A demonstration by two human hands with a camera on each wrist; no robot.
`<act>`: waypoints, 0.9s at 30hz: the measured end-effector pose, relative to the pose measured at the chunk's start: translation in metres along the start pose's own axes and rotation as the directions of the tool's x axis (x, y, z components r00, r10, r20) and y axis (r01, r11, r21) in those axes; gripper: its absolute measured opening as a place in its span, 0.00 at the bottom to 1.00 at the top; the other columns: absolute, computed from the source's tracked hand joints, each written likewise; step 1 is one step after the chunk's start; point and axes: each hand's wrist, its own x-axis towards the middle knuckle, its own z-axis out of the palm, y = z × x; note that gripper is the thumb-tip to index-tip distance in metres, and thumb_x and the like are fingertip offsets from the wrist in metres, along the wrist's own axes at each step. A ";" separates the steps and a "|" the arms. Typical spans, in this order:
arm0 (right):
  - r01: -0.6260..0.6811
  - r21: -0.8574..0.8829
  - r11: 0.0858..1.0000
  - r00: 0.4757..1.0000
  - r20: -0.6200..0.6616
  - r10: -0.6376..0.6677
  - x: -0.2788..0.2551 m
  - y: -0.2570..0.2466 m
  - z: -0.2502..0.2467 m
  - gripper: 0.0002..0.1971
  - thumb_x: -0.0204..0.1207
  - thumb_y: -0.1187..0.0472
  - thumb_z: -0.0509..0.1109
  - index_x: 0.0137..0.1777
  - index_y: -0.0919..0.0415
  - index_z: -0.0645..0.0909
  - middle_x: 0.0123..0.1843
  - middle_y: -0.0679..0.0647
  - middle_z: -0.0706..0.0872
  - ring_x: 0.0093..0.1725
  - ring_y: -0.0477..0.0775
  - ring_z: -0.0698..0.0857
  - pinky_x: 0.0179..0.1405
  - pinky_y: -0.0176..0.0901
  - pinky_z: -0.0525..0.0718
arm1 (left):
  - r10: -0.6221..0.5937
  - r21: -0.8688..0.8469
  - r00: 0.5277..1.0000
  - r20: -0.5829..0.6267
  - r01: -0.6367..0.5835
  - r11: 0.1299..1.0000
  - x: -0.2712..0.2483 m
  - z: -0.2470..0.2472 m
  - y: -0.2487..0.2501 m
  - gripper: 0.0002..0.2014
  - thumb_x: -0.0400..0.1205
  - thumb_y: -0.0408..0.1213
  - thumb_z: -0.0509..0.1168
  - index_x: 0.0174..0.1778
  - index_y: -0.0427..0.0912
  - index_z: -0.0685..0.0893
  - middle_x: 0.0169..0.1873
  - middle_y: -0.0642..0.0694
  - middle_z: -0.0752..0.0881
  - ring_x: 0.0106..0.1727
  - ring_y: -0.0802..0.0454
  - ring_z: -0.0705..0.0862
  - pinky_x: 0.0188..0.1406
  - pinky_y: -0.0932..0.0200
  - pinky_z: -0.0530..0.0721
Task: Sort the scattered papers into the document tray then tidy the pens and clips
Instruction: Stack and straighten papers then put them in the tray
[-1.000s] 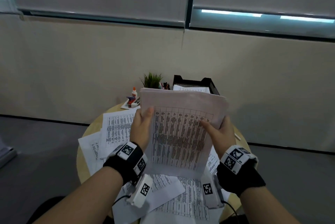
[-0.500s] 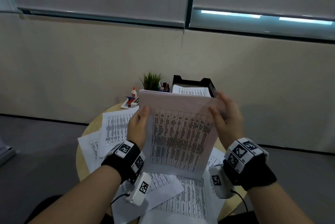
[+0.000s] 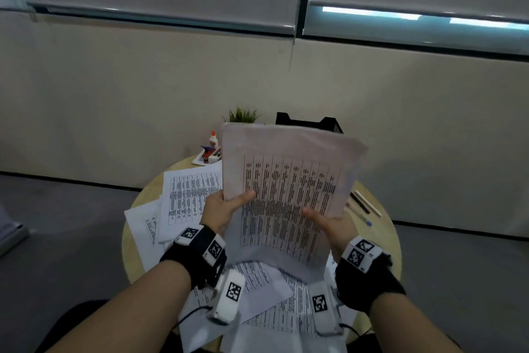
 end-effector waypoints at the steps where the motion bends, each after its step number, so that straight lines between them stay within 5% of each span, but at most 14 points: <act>1: 0.021 0.011 1.000 1.000 0.000 -0.021 0.001 -0.003 -0.001 0.15 0.62 0.60 0.83 0.48 0.51 0.86 0.47 0.48 0.92 0.52 0.51 0.89 0.57 0.53 0.85 | 0.007 -0.009 1.000 0.009 -0.007 1.000 0.002 0.000 0.001 0.11 0.70 0.33 0.76 0.46 0.40 0.86 0.47 0.42 0.89 0.54 0.43 0.86 0.62 0.46 0.80; 4: 0.010 0.025 1.000 1.000 -0.009 -0.009 0.003 0.004 -0.006 0.16 0.62 0.62 0.83 0.49 0.54 0.86 0.49 0.52 0.92 0.52 0.54 0.89 0.54 0.51 0.85 | 0.003 0.021 0.999 0.054 -0.004 1.000 0.005 -0.003 -0.007 0.11 0.70 0.32 0.76 0.46 0.41 0.85 0.47 0.44 0.89 0.52 0.49 0.86 0.60 0.51 0.79; 8: -0.192 -0.105 0.976 0.981 -0.048 0.188 -0.007 0.044 -0.003 0.09 0.65 0.65 0.81 0.41 0.57 0.84 0.46 0.57 0.89 0.43 0.53 0.87 0.44 0.47 0.86 | -0.141 0.177 0.987 0.073 0.126 0.976 0.002 -0.008 -0.045 0.11 0.70 0.37 0.76 0.46 0.46 0.82 0.44 0.50 0.86 0.50 0.51 0.84 0.60 0.52 0.78; 11: -0.241 -0.078 0.967 0.965 -0.123 0.231 -0.009 0.057 0.000 0.08 0.65 0.66 0.81 0.40 0.62 0.85 0.47 0.63 0.89 0.46 0.60 0.88 0.50 0.54 0.87 | -0.146 0.184 0.988 0.050 0.135 0.974 0.002 -0.003 -0.055 0.08 0.72 0.37 0.75 0.43 0.47 0.82 0.42 0.48 0.86 0.49 0.47 0.84 0.55 0.52 0.81; 15: -0.172 0.007 0.985 0.975 -0.142 0.172 -0.014 0.038 0.001 0.03 0.71 0.71 0.75 0.42 0.66 0.84 0.34 0.54 0.89 0.39 0.57 0.87 0.29 0.39 0.84 | -0.072 0.186 0.997 0.032 0.065 0.980 0.006 0.004 -0.049 0.09 0.74 0.35 0.74 0.48 0.40 0.84 0.43 0.44 0.87 0.47 0.46 0.84 0.42 0.60 0.81; 17: -0.158 0.037 0.987 0.976 -0.149 0.162 -0.016 0.036 0.000 0.02 0.74 0.72 0.72 0.45 0.72 0.83 0.36 0.60 0.89 0.35 0.58 0.85 0.24 0.38 0.85 | -0.026 0.252 0.999 0.044 0.014 0.968 0.010 0.006 -0.047 0.11 0.75 0.34 0.73 0.52 0.38 0.82 0.45 0.42 0.86 0.48 0.45 0.83 0.40 0.62 0.81; 20: -0.188 0.047 0.981 0.966 -0.169 0.193 -0.021 0.050 -0.001 0.07 0.76 0.72 0.69 0.48 0.79 0.79 0.41 0.75 0.85 0.38 0.69 0.85 0.37 0.51 0.88 | -0.017 0.369 0.998 0.064 -0.008 0.929 0.013 0.006 -0.052 0.17 0.77 0.33 0.72 0.60 0.35 0.78 0.52 0.40 0.83 0.55 0.44 0.82 0.50 0.56 0.81; 23: -0.247 0.020 0.969 0.948 -0.200 0.246 -0.034 0.071 -0.006 0.04 0.74 0.74 0.69 0.42 0.71 0.76 0.35 0.63 0.77 0.34 0.57 0.77 0.34 0.44 0.75 | -0.109 0.527 0.990 0.086 0.047 0.848 0.010 0.004 -0.066 0.23 0.79 0.36 0.69 0.68 0.35 0.73 0.61 0.38 0.81 0.62 0.42 0.80 0.58 0.53 0.79; 27: -0.425 0.087 0.901 0.874 -0.221 0.434 -0.047 0.103 -0.021 0.08 0.72 0.77 0.70 0.40 0.69 0.73 0.33 0.60 0.73 0.37 0.59 0.74 0.39 0.49 0.73 | -0.285 0.673 0.939 0.193 0.084 0.735 -0.003 0.006 -0.079 0.22 0.85 0.35 0.60 0.74 0.33 0.67 0.71 0.37 0.75 0.71 0.42 0.75 0.67 0.54 0.74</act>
